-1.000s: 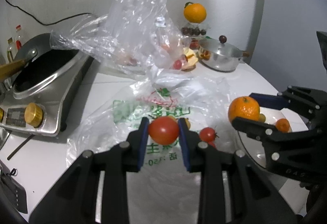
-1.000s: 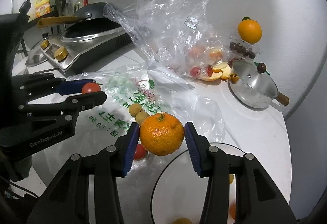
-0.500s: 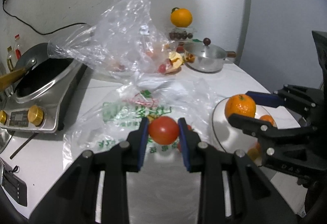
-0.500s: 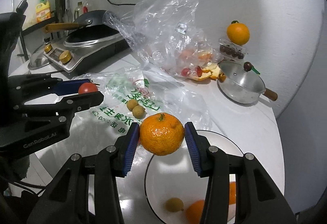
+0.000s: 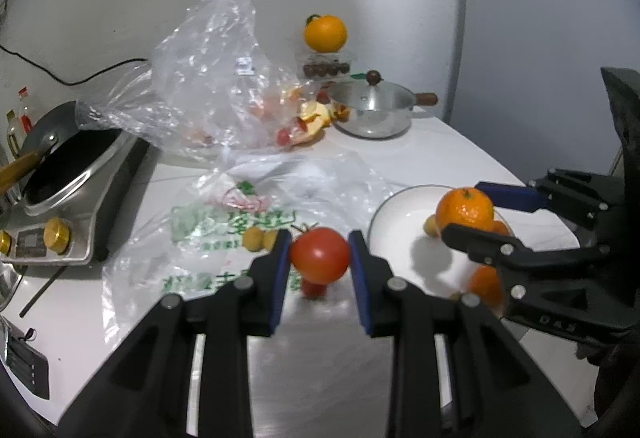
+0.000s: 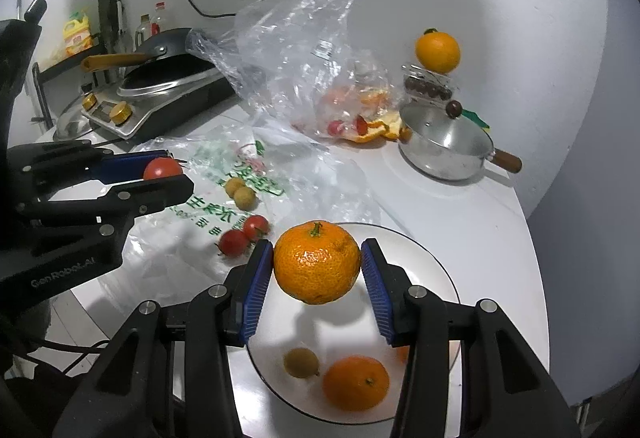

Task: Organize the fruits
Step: 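Carry the cherry tomato in the left tool over the white plate while the right tool carries the orange, then open the left tool to drop the tomato on the plate while the right tool releases the orange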

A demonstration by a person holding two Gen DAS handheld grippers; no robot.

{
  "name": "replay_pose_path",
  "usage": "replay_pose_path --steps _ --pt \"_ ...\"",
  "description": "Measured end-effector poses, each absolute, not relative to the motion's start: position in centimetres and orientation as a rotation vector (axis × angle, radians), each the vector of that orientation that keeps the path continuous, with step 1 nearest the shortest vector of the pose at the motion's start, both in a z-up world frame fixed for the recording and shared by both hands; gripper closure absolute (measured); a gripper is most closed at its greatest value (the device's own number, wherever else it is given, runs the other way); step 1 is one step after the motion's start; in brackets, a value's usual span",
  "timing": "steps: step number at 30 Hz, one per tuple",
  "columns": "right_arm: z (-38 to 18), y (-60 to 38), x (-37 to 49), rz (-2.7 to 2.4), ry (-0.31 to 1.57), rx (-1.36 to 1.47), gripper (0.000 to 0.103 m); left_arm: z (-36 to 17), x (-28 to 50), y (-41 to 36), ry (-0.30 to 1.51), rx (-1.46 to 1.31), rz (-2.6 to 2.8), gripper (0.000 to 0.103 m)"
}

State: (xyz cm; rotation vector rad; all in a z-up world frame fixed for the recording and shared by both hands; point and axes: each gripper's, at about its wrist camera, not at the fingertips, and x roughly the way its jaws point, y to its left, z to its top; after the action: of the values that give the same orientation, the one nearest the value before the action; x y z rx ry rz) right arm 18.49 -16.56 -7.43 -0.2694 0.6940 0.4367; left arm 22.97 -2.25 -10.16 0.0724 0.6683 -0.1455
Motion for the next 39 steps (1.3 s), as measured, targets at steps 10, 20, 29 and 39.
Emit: replay_pose_path --steps 10,20,29,39 --pt "-8.6 -19.7 19.3 0.421 0.713 -0.232 0.055 -11.2 24.6 -5.6 0.710 0.106 -0.182 0.074" --pt "-9.9 -21.6 21.3 0.439 0.735 -0.200 0.055 -13.0 26.7 -8.3 0.767 0.116 -0.220 0.074" --pt "-11.0 -23.3 23.6 0.431 0.754 -0.171 0.055 -14.4 28.7 -10.0 0.810 0.117 -0.253 0.074" --pt "-12.1 -23.7 25.3 0.443 0.774 -0.162 0.055 -15.3 30.1 -10.2 0.839 0.105 -0.256 0.074"
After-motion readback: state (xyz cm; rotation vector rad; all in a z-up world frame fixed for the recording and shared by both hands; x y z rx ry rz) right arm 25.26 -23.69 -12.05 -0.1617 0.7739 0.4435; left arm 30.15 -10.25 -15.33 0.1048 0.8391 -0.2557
